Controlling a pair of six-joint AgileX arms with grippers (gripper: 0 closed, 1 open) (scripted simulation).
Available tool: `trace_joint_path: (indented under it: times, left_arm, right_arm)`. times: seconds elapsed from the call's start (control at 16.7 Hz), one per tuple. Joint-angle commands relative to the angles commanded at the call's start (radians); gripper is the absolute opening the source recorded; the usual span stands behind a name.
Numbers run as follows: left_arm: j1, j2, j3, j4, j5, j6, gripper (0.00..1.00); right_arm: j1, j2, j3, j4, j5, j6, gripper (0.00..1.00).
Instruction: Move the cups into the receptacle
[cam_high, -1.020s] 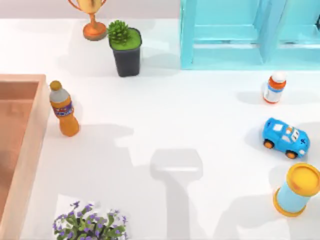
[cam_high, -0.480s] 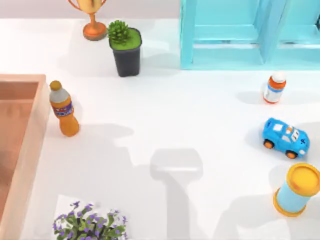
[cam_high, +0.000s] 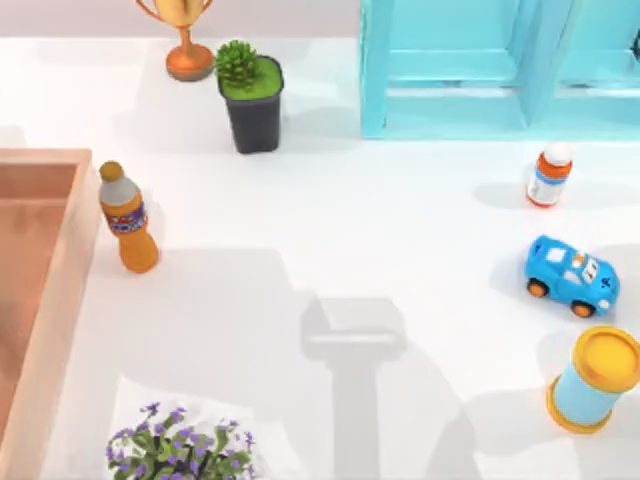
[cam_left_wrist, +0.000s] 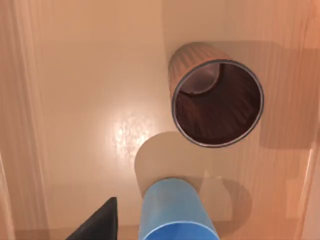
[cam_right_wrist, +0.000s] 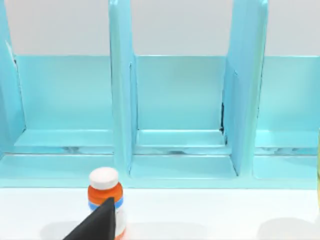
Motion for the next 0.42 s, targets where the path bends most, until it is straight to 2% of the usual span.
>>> trace_joint_path:
  times: [0.24,0.42]
  left_arm:
    - [-0.005,0.005,0.177,-0.166,0.001,-0.001,1.0]
    - [-0.007,0.006,0.208,-0.197,0.001,-0.001,1.0]
  right_arm:
    - [0.0,0.0,0.0,0.0,0.0,0.0,1.0]
    - [0.0,0.0,0.0,0.0,0.0,0.0,1.0]
